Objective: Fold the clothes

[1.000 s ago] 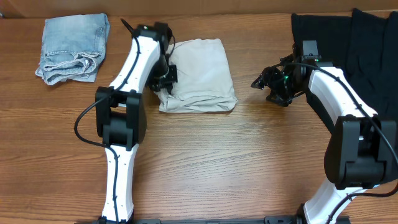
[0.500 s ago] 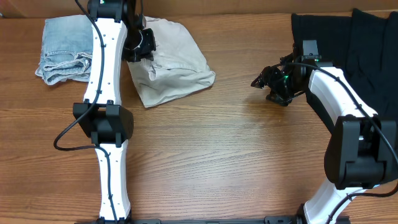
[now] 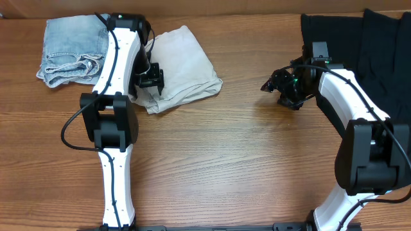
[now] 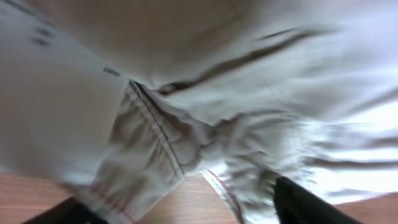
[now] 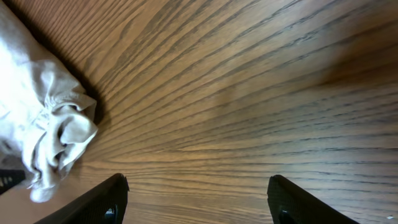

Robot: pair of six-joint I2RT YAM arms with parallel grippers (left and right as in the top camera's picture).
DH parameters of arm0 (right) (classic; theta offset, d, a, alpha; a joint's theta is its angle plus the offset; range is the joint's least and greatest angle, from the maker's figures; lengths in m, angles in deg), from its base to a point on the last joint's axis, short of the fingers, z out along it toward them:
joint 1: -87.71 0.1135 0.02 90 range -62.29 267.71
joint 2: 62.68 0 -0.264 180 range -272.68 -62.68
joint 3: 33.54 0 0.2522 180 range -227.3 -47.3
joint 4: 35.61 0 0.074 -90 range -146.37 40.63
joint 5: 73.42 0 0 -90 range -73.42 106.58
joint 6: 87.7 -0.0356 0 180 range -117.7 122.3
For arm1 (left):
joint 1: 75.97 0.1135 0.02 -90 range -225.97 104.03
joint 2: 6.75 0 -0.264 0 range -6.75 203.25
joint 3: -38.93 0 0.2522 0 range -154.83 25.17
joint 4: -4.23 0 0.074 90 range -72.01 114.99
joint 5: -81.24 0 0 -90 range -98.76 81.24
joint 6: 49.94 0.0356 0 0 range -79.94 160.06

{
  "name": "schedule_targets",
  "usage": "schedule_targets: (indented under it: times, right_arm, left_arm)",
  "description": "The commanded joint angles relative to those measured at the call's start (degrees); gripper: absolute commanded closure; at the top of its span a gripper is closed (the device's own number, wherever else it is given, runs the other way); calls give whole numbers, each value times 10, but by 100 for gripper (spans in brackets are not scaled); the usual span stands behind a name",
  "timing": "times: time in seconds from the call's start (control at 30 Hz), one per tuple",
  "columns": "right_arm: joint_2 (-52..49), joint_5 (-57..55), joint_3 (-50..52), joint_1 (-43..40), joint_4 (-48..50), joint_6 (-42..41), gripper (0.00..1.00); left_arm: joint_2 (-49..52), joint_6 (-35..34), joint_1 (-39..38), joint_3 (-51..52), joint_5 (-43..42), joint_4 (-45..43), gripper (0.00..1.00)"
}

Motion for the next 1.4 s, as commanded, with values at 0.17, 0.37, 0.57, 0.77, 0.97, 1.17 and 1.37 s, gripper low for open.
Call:
schedule_targets:
  times: [0.17,0.37,0.57,0.77,0.97,1.17,1.37]
  right_arm:
    - [21,-26,-10,2,1,4,24]
    - [21,-26,-10,2,0,7,24]
    - [21,-38,-10,2,-14,17,14]
    - [21,-46,-10,2,-14,18,12]
    - [21,-46,-10,2,-20,19,11]
    - [21,-46,-10,2,-21,19,11]
    - [21,-46,-10,2,-22,30,11]
  left_arm:
    - [-75,-8,20,10,-2,2,0]
    - [-221,-55,17,12,24,2,0]
    - [-350,-196,-24,139,56,-19,0]
    - [-379,-340,-70,381,28,-204,5]
    - [-379,-345,-43,508,3,-352,11]
    - [-362,-344,-7,588,12,-461,11]
    - [-319,-342,-5,593,14,-540,10]
